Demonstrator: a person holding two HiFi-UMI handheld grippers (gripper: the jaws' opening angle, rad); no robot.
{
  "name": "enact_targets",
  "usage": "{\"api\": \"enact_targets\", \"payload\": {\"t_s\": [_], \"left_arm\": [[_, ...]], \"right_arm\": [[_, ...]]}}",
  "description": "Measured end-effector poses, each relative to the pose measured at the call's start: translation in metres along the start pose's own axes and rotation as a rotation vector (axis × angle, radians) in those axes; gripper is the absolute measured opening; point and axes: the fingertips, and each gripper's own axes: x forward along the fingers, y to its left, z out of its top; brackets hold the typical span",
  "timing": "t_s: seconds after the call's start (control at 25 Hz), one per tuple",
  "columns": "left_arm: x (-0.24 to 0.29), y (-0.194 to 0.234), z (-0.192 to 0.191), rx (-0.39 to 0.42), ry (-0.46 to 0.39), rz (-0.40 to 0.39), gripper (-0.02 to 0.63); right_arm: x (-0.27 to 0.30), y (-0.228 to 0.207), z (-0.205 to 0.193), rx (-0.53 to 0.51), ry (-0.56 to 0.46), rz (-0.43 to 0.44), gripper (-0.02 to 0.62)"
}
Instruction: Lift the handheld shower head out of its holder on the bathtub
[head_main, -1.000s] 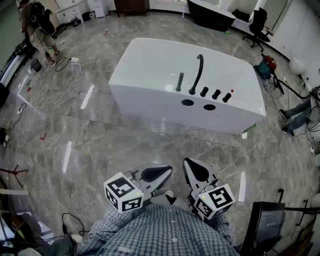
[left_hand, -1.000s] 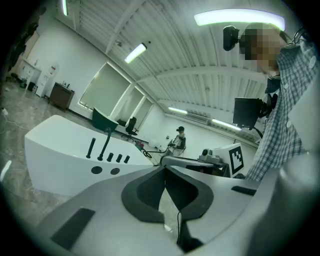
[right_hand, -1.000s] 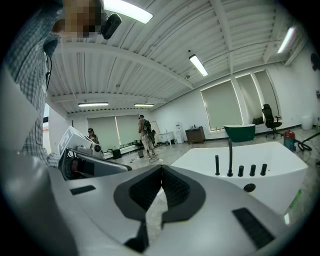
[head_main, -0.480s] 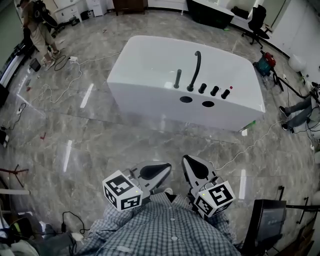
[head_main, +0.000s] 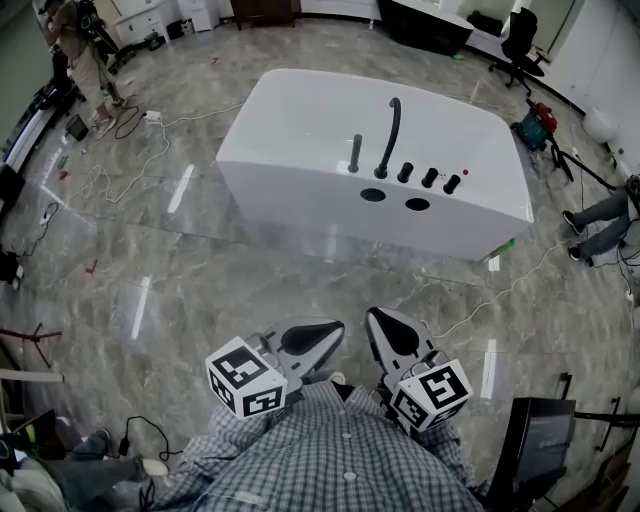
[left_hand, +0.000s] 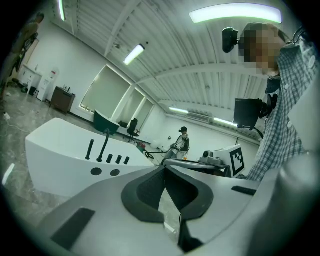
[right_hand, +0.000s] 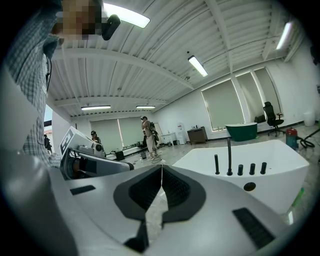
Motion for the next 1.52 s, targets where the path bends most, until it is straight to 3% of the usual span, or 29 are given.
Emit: {"api": "enact_targets", "payload": {"t_s": [0.48,0.76,1.08,1.52], "left_arm": [[0.033,-0.021,-0.009,0.007,-0.022,-0.001,0.009],[0.043,-0.025,-0.009,0.035,0.002,-0.013,0.009],[0.063,0.006,-0.009,0.015,0.01,-0.024,0.009],[0.096,0.082,0.047,0.008,0.024,-0.096,0.009]], "right_arm": [[-0.037,-0.027,-0.016,0.002,-0.002,0.0,0.018],[-0.039,-0.041,-0.019,0.081,-0.017,-0.002,0.018],[-0.016,-0.063,-0.021,0.066,-0.011,-0.016,0.018],[0.058,-0.113,0.019,0.058,0.005,-0.072,0.018]]}}
